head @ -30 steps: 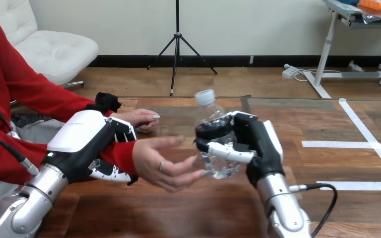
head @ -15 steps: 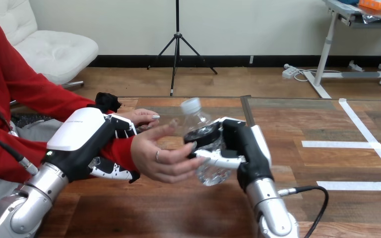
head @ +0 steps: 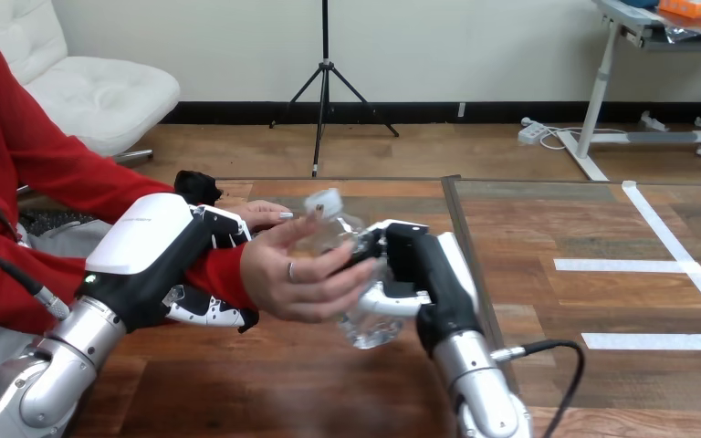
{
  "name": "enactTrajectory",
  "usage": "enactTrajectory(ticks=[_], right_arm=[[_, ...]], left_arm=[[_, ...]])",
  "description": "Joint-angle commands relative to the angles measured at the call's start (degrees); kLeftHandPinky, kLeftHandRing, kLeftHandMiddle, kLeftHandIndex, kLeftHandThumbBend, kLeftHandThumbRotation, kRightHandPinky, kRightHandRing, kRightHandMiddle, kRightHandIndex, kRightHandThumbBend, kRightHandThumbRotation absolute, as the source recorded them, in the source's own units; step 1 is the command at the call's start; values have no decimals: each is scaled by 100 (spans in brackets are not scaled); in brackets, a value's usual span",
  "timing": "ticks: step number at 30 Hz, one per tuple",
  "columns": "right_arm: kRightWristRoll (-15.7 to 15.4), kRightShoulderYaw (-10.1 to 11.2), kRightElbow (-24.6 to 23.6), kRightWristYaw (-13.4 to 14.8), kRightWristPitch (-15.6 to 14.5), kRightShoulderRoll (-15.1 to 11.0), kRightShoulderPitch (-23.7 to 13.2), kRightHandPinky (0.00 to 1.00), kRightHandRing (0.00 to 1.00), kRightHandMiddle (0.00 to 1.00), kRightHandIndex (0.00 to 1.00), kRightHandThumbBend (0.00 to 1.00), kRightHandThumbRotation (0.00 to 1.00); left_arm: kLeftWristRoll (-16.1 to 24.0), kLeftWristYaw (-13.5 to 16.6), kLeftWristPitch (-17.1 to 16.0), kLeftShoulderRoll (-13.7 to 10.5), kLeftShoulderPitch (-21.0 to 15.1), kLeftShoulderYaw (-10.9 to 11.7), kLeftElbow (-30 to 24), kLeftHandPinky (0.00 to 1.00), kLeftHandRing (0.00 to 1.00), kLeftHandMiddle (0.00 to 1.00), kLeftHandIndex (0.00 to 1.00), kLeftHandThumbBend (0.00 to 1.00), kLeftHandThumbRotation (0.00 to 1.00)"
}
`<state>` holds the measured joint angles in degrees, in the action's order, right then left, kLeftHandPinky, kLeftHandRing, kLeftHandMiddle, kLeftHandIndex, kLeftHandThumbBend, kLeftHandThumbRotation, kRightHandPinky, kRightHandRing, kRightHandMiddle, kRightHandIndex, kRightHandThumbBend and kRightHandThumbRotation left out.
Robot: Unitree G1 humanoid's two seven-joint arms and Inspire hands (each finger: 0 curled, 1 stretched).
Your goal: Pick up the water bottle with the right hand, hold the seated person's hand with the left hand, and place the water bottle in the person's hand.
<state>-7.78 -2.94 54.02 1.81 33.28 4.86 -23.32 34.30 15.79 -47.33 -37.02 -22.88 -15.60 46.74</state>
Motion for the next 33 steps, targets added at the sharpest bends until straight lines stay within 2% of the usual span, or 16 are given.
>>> enactTrajectory(ticks=[1,8,14,17,33], right_arm=[[-32,-89,-322,65,205,116,-262,11,16,22,24,78,0],[1,-155,-335,1,313,137,-205,10,16,22,24,77,0],[-89,-240,-379,72,352,158,-149,10,16,22,24,77,0],[-133,-273,-438,113,318,184,-111,11,17,23,25,77,0],[-301,-494,-821,333,40,301,115,12,18,23,25,76,0]], left_arm=[[-35,190,-74,125,-409,153,-326,23,30,39,40,76,4],[-19,210,-56,151,-406,152,-344,24,31,40,41,77,2],[-49,188,-60,172,-393,156,-338,24,31,40,41,77,1],[-96,121,-68,180,-406,154,-302,24,31,39,41,77,1],[-28,198,-75,238,-442,133,-216,24,31,39,40,78,1]])
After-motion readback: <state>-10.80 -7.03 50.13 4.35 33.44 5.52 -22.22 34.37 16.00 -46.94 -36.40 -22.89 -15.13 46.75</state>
